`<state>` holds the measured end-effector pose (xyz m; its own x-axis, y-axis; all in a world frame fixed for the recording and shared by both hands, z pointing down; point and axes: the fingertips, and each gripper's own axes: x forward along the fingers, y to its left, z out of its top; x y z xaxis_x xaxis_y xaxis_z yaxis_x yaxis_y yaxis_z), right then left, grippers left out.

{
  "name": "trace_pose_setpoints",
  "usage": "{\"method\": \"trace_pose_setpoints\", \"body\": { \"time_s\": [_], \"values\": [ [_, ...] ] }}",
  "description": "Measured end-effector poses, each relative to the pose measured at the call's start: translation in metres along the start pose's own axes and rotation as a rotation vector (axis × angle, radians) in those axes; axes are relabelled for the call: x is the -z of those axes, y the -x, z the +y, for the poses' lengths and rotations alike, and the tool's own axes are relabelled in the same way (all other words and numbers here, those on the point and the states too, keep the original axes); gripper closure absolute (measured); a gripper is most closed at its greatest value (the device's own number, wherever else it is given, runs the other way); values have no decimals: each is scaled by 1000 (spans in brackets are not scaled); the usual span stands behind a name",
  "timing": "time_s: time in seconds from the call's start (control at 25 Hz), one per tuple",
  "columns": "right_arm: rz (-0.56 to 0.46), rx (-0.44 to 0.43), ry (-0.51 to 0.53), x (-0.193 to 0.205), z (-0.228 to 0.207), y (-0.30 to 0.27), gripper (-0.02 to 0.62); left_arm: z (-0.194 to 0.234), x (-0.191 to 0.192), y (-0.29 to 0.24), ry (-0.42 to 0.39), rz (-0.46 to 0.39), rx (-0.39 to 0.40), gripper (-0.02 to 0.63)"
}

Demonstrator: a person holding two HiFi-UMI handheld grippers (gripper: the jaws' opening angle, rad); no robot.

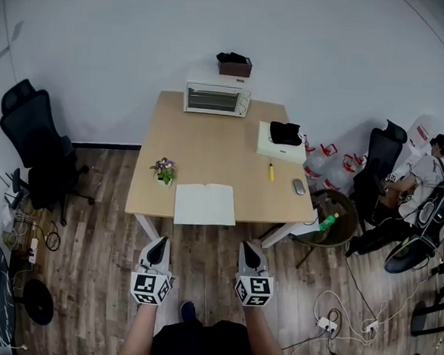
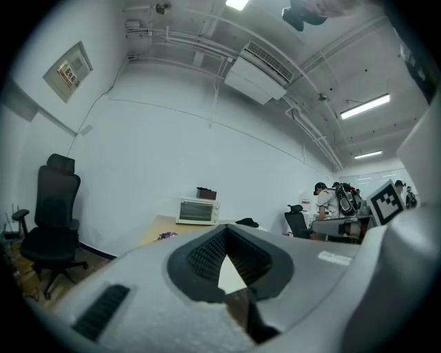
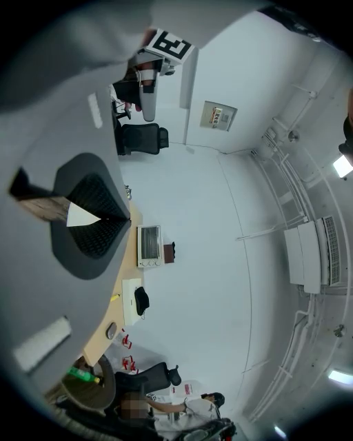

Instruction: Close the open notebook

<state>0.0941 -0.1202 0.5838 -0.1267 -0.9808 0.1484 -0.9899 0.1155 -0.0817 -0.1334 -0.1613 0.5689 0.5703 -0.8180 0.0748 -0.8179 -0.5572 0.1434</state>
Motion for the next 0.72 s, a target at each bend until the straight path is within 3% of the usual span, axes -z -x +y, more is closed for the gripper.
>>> {"method": "trace_pose_setpoints", "body": {
  "time_s": [0.44,0.72],
  "values": [
    [34,-1,-12,2,-18,-39,586,10,8,-47,30,29,12,611],
    [49,-38,-26,6,-43,-80,586,18,4,-81,23,22,-31,611]
  ]
}}
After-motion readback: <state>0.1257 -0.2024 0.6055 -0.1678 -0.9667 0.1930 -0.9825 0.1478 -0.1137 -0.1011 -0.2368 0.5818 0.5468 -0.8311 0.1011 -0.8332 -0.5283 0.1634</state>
